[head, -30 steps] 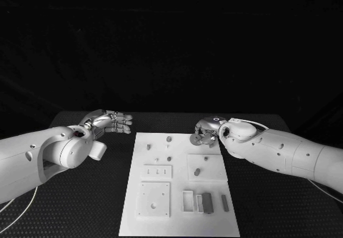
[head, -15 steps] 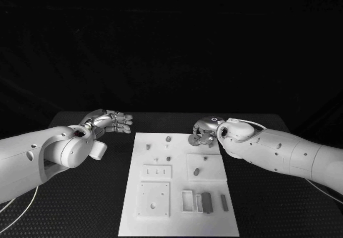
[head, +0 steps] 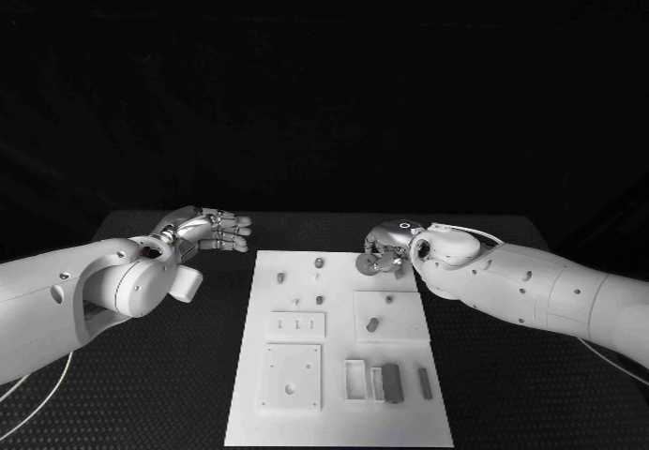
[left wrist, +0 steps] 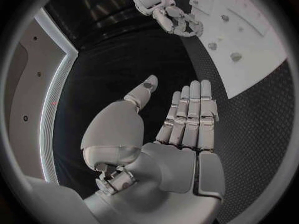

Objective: Assemble the parts on the task board

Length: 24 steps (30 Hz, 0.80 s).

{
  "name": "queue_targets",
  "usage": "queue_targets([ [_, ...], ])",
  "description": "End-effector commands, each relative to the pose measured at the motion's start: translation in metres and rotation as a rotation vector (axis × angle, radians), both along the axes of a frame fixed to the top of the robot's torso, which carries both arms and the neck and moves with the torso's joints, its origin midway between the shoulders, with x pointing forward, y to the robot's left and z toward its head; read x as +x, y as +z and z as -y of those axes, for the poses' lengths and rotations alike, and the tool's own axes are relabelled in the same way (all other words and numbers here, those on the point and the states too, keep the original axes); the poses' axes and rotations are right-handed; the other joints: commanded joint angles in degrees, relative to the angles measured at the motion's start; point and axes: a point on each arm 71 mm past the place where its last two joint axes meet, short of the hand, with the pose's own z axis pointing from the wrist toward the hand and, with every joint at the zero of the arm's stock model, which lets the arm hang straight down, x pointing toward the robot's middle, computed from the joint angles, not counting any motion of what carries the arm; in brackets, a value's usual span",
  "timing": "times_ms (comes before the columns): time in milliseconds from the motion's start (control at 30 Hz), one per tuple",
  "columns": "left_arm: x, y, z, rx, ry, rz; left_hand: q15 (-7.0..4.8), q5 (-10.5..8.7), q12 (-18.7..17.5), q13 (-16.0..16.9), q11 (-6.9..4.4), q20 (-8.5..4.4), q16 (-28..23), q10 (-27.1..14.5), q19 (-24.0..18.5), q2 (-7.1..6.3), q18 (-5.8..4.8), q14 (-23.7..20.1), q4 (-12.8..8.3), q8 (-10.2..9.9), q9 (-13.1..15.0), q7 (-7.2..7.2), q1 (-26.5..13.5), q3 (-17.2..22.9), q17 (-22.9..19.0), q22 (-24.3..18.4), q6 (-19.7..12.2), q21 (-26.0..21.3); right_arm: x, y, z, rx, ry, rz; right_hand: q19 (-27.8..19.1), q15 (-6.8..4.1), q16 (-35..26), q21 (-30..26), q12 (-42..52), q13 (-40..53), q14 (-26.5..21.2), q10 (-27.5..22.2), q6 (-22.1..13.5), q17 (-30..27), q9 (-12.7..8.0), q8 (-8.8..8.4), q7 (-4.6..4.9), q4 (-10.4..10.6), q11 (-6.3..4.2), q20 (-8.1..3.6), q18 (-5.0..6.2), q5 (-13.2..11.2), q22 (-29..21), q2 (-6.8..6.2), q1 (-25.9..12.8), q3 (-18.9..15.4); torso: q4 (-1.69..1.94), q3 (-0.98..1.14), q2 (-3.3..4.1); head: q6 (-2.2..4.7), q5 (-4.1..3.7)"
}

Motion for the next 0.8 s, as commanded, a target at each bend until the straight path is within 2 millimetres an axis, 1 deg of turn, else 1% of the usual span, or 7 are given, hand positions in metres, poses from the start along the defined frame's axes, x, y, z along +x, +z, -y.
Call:
queue_targets([
  [33,-0.001,0.001,0.002,-0.003,-0.015,0.006,0.10,0.00,-0.22,-0.07,0.14,0.14,-0.30,-0.28,-0.26,0.24,1.02,-0.09,0.05,-0.27,-0.08,0.09,-0.43,-0.35,0.10,-0.07,-0.52,-0.37,-0.007,-0.012,-0.003,-0.051,0.018,-0.019,-0.30,-0.50,0.32,0.27,0.37,-0.12,-0.03,0.09,2.31,-0.12,0.40,0.74,0.75,-0.63,-0.39,-0.03,3.97,0.39,1.26,1.46,0.19,0.05,-0.08,0.01,-0.01,0.03,0.04],
  [167,-0.001,0.001,0.001,-0.003,-0.013,0.007,0.11,0.00,-0.23,-0.07,0.14,0.14,-0.32,-0.27,-0.26,0.24,1.02,-0.08,0.04,-0.28,-0.08,0.09,-0.42,-0.36,0.12,-0.07,-0.52,-0.38,-0.011,-0.006,-0.007,-0.057,0.028,0.051,-0.28,-0.63,0.35,0.36,0.36,-0.24,0.00,0.11,2.69,-0.05,0.54,0.92,0.61,-0.82,-0.53,-0.04,3.97,0.39,1.25,1.51,-0.03,0.01,-0.08,0.03,0.02,0.13,0.10],
  [400,-0.001,0.001,0.000,-0.003,-0.011,0.007,0.11,0.00,-0.25,-0.06,0.14,0.14,-0.35,-0.25,-0.26,0.24,1.02,-0.07,0.03,-0.28,-0.08,0.09,-0.41,-0.37,0.15,-0.07,-0.51,-0.40,-0.021,0.010,-0.018,-0.077,0.067,0.164,-0.09,-0.87,0.49,0.46,0.19,-0.63,0.19,0.13,3.04,0.44,0.76,1.06,0.39,-0.78,-0.75,-0.24,3.97,0.40,1.16,0.08,-0.26,0.03,-0.14,0.05,0.02,0.49,0.15],
  [600,-0.002,0.002,0.000,-0.004,-0.011,0.008,0.11,0.00,-0.27,-0.06,0.14,0.15,-0.38,-0.24,-0.25,0.23,1.02,-0.06,0.02,-0.28,-0.08,0.09,-0.41,-0.38,0.18,-0.06,-0.51,-0.41,-0.028,0.020,-0.028,-0.091,0.100,0.225,0.08,-0.95,0.56,0.48,0.12,-0.85,0.30,0.28,3.20,0.68,0.87,1.09,0.31,-0.61,-0.83,-0.33,3.97,0.40,1.11,-0.86,-0.43,0.14,-0.07,-0.01,-0.03,0.60,0.05],
  [633,-0.002,0.002,0.000,-0.004,-0.011,0.008,0.11,0.00,-0.27,-0.06,0.14,0.15,-0.38,-0.24,-0.25,0.23,1.02,-0.06,0.02,-0.28,-0.08,0.09,-0.40,-0.38,0.18,-0.06,-0.51,-0.41,-0.030,0.021,-0.030,-0.093,0.105,0.233,0.11,-0.96,0.57,0.48,0.11,-0.90,0.31,0.30,3.21,0.68,0.89,1.09,0.30,-0.59,-0.84,-0.35,3.97,0.40,1.10,-1.04,-0.45,0.17,-0.04,0.01,-0.03,0.60,0.07],
  [800,-0.002,0.002,-0.001,-0.003,-0.010,0.008,0.11,0.00,-0.29,-0.06,0.14,0.15,-0.41,-0.24,-0.25,0.23,1.02,-0.05,0.02,-0.29,-0.07,0.09,-0.41,-0.39,0.21,-0.06,-0.51,-0.42,-0.041,0.027,-0.048,-0.100,0.152,0.290,0.25,-1.01,0.61,0.46,-0.09,-1.20,0.38,0.30,3.33,0.82,0.96,1.09,0.25,-0.46,-0.89,-0.42,3.97,0.40,1.06,-1.90,-0.48,0.34,-0.02,0.07,-0.01,0.60,0.20],
])
